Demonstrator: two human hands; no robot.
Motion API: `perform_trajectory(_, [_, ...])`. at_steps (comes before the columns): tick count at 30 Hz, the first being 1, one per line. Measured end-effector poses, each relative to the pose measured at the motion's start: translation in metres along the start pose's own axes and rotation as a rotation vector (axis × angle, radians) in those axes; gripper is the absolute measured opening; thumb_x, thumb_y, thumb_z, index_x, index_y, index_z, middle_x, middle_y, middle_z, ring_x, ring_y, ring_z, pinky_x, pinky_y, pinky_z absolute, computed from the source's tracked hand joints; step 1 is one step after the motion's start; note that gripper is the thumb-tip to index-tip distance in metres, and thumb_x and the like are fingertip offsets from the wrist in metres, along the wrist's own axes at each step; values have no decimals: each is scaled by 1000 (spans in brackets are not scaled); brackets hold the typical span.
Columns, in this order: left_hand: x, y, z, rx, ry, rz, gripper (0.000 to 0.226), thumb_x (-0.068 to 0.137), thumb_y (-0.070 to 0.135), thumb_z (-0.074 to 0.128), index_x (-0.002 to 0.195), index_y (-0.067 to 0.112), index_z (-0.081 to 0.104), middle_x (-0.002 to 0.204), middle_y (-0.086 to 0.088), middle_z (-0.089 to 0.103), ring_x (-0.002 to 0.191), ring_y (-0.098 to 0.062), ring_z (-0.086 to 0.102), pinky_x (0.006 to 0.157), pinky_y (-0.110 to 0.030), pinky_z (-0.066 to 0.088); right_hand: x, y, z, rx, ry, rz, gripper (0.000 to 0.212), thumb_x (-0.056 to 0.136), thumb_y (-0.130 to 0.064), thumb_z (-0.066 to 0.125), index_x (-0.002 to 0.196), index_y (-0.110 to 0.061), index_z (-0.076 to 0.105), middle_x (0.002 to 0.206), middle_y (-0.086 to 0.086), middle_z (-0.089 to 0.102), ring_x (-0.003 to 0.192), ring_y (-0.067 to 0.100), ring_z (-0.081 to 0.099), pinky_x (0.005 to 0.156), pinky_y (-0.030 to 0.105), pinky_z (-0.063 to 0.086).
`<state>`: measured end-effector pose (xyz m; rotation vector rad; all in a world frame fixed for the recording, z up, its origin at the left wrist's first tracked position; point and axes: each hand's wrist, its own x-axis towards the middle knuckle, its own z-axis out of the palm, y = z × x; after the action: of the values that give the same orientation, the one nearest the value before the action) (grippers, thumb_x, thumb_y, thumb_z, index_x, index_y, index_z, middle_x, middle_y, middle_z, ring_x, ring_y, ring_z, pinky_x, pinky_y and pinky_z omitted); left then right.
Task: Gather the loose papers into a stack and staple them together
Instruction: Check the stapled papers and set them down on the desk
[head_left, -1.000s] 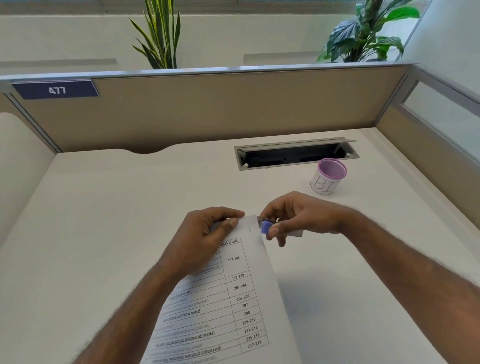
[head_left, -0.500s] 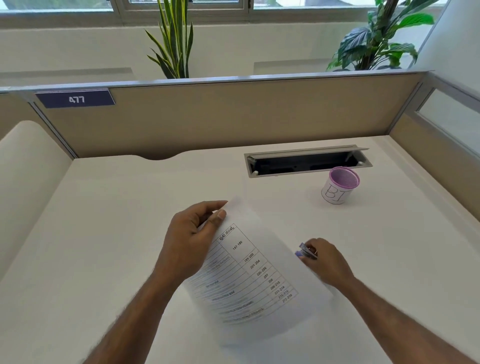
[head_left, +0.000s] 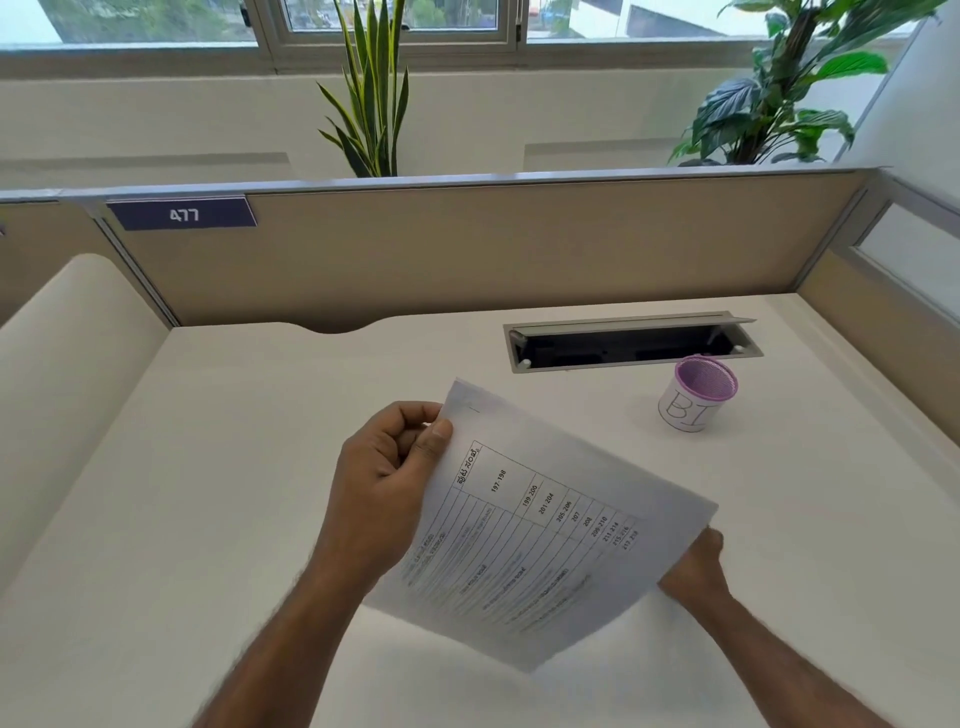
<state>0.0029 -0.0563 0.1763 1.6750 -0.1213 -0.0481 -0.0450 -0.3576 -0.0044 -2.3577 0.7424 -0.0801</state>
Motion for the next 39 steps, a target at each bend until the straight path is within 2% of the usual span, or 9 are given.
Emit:
perform_trajectory(4, [-2,4,-3,-45,41,-15,11,93,22,58,90,16,68,73,-2,75,64,-16,71,58,-32,56,4,-28,-33,271,497,-136,19,80,-15,64,99,-10,63,89,5,56,77,25,59,78,25,47])
perform_trajectory(7, [-4,7,-1,-80,87,-8,11,91,17,62,83,15,68,75,-3,74,64,-15,71,54,-26,53,-31,-88,-79,548,691,-292,8,85,-16,58,90,-23,61,85,-4,59,76,7,55,71,17,41])
perform_trajectory(10, [-8,11,8,-81,113,1,10,90,12,63,81,8,65,79,-4,74,66,-17,74,51,-25,55,-70,-145,-89,648,308,-500,5,85,-24,62,86,-28,64,84,-4,68,78,4,61,74,14,46])
perform_trajectory(13, [-17,16,20,-49,132,78,10,86,22,65,80,13,65,83,1,76,71,-18,76,56,-31,61,-100,-181,-77,685,-155,-552,37,83,-44,60,115,-25,64,114,-10,69,109,5,63,89,17,50])
perform_trajectory(15, [-24,20,28,-20,150,152,6,82,27,69,83,21,68,87,5,76,76,-20,76,59,-34,62,-110,-194,-68,715,-290,-522,52,82,-52,55,129,-29,56,131,-10,61,123,6,56,99,26,51])
perform_trajectory(20, [-34,23,40,92,161,315,19,86,21,65,102,23,74,111,14,72,97,-7,71,61,-17,57,-117,-206,-67,884,-305,-484,43,86,-47,60,126,-32,58,120,-10,69,116,13,64,91,28,57])
perform_trajectory(26, [-42,22,44,270,112,434,31,87,26,62,117,23,71,126,14,66,114,-1,63,76,-17,59,-107,-206,-77,934,-214,-406,24,86,-33,53,109,-33,61,101,-22,72,98,7,70,69,19,58])
perform_trajectory(33, [-44,24,45,263,155,460,26,85,33,66,107,23,74,112,14,71,105,-1,65,75,-14,58,-93,-193,-75,1156,-363,-169,31,75,-36,58,104,-26,65,98,-6,77,91,28,74,75,40,62])
perform_trajectory(39, [-41,24,45,251,171,440,22,83,36,67,101,25,72,102,16,69,98,-4,65,70,-10,55,-93,-191,-72,1316,-511,-121,34,74,-33,60,107,-24,65,97,-2,78,87,26,75,71,37,63])
